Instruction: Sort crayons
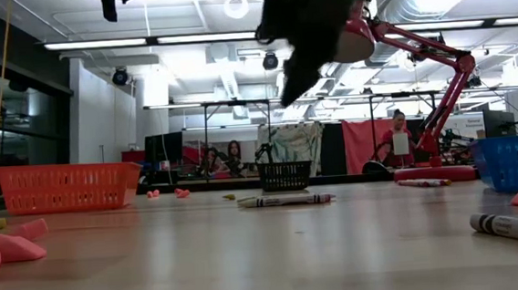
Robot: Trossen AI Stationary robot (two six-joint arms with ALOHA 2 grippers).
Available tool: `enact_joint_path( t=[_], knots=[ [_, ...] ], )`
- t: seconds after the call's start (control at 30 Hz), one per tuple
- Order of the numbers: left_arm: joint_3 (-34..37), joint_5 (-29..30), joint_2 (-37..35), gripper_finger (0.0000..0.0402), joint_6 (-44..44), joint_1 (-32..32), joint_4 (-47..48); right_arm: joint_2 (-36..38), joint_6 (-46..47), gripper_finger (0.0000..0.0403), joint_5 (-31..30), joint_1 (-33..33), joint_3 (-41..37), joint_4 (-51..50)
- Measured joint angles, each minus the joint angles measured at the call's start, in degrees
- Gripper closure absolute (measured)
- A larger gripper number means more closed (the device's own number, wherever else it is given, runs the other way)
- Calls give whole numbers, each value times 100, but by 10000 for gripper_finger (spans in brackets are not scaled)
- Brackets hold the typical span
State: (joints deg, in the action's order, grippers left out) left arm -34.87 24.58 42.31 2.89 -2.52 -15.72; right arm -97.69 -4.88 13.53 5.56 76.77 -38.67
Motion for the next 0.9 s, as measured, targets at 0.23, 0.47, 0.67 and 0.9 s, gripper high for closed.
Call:
enact_joint_path(
  t=[0.23,0.47,0.67,0.9],
  knots=[
    [-282,-1,155,388,561,-15,555,637,150,229,-547,-299,-2,-769],
    [-2308,-666,1725,306,1209,-17,4166,1773,863,229,-1314,-215,-711,-658],
    [-3595,-2098,3233,228,2740,209,7102,2726,1673,229,-1820,-207,-1766,-123],
    [-3427,-2920,4141,194,4199,905,7913,3283,2428,229,-1806,-207,-2782,914]
  ],
)
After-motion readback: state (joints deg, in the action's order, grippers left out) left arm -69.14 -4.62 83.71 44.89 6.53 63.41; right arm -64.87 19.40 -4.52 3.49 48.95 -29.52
